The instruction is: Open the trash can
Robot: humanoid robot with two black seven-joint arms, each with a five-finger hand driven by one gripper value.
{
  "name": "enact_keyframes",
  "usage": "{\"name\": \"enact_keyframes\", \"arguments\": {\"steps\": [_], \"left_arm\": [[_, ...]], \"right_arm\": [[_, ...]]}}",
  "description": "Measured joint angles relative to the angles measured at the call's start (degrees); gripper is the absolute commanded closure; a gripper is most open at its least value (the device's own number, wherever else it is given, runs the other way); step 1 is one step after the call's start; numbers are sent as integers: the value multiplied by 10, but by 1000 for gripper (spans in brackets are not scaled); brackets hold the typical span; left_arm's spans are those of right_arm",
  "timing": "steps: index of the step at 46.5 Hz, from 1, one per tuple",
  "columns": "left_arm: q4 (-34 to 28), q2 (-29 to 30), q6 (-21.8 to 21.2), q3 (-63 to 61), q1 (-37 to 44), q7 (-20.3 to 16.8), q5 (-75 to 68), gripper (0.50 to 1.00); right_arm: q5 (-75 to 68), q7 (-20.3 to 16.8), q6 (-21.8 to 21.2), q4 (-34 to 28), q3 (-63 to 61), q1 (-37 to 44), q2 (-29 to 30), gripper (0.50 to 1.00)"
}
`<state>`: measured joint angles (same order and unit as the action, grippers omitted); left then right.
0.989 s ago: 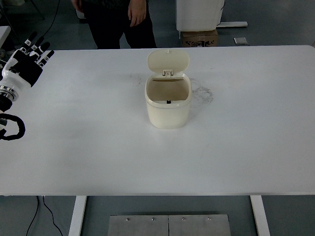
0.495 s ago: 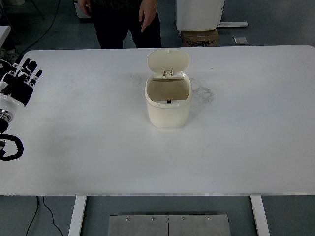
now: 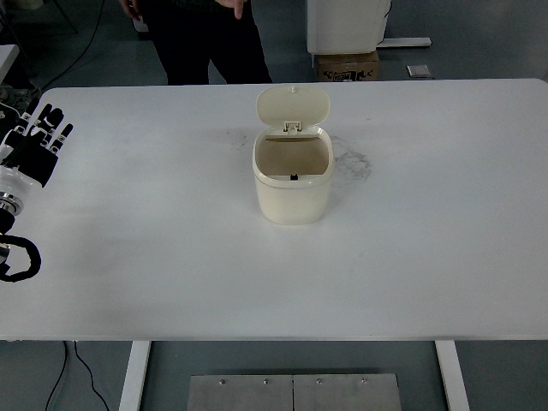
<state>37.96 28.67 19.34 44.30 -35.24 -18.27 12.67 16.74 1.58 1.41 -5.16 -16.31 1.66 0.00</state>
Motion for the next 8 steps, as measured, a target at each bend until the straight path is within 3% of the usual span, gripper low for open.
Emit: {"name": "enact_keyframes", "arguments": {"steps": [8], "left_arm": [[1,2,0,0,0,0,0,500]], "right_arm": [[1,0,0,0,0,1,0,509]]}}
